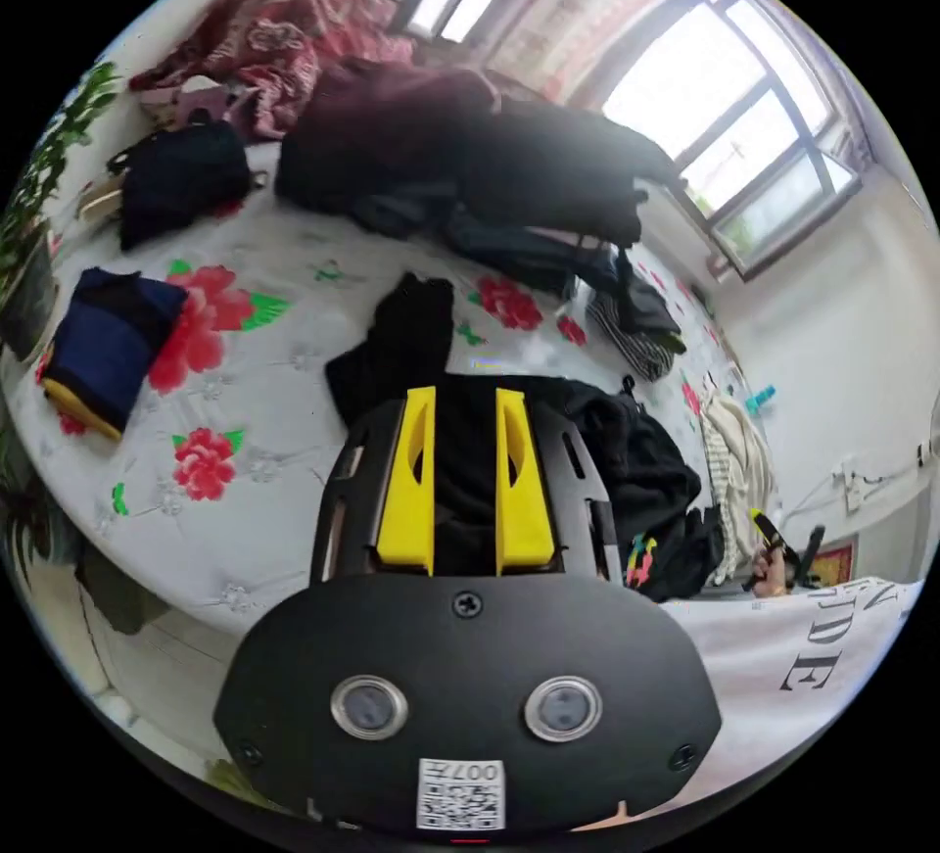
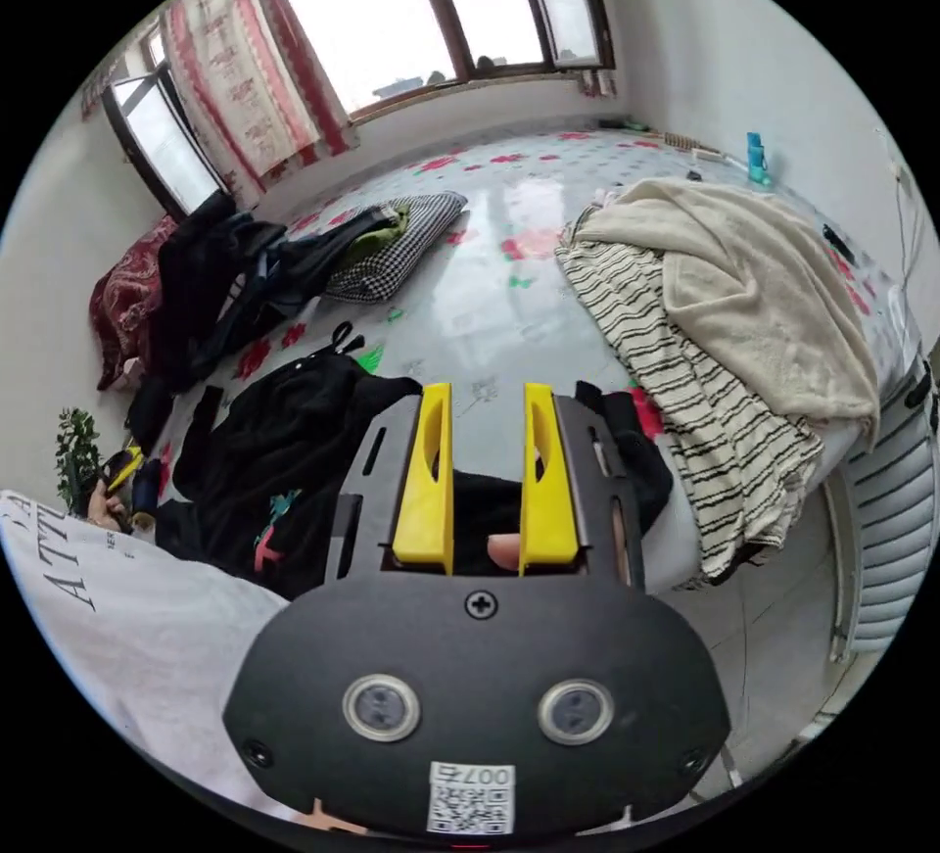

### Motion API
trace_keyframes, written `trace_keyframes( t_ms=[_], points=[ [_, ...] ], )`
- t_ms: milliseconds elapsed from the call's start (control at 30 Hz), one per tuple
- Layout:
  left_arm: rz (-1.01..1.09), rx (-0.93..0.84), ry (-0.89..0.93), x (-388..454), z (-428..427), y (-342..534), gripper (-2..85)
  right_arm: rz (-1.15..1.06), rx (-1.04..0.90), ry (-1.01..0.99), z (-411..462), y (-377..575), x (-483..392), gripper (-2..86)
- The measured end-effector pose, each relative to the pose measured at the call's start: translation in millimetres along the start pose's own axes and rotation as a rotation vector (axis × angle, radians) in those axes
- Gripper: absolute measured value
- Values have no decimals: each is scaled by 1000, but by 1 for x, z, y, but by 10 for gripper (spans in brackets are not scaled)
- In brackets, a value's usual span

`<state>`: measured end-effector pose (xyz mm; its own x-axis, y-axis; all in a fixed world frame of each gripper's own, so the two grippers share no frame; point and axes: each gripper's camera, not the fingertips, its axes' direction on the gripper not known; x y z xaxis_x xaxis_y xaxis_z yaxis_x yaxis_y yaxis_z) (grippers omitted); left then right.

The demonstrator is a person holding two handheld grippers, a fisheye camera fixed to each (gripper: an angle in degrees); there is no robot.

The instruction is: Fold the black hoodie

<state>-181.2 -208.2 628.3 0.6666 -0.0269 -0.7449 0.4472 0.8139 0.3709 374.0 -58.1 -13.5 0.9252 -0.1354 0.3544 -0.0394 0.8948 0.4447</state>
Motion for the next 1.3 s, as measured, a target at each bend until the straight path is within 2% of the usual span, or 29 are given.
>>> trace_keyframes(
  t_ms=[100, 200, 367, 467, 567, 633, 700, 733, 800, 900, 1000, 1067, 1167, 1233, 1300],
  points=[
    [94, -222, 85, 47, 86, 2, 123, -91, -190, -146, 70, -10, -28, 113],
    [232, -342, 140, 86, 116, 23, 126, -134, -289, -32, 97, 11, -38, 129],
    [475, -393, 100, 143, 121, 71, 129, 27, -293, 240, 86, 62, 21, 154],
    [458, -393, 156, 151, 144, 82, 135, 77, -449, 233, 124, 87, 53, 144],
    [433, -428, 288, 164, 178, 80, 145, 19, -430, 287, 130, 81, 31, 91],
    [451, -420, 338, 179, 192, 76, 152, -30, -347, 157, 113, 71, 8, 68],
    [457, -426, 426, 197, 209, 65, 162, -67, -203, -186, 75, 65, -22, 51],
    [457, -430, 455, 200, 213, 61, 165, -77, -175, -286, 65, 65, -28, 48],
    [446, -436, 554, 211, 226, 46, 176, -144, -97, -721, 32, 72, -57, 39],
    [385, -449, 707, 210, 241, 25, 189, -348, -75, -1118, -6, 90, -116, 30],
    [283, -476, 866, 192, 259, 8, 202, -590, -137, -1387, -38, 107, -193, 23],
    [197, -491, 981, 176, 272, -1, 207, -756, -249, -1496, -48, 118, -247, 21],
    [86, -494, 1149, 158, 288, -12, 212, -1055, -417, -1442, -60, 146, -330, 19],
    [116, -518, 1133, 168, 293, -22, 215, -1142, -440, -1449, -67, 154, -355, 20],
    [237, -575, 1048, 209, 296, -36, 223, -1203, -483, -1487, -75, 162, -378, 22]
  ],
)
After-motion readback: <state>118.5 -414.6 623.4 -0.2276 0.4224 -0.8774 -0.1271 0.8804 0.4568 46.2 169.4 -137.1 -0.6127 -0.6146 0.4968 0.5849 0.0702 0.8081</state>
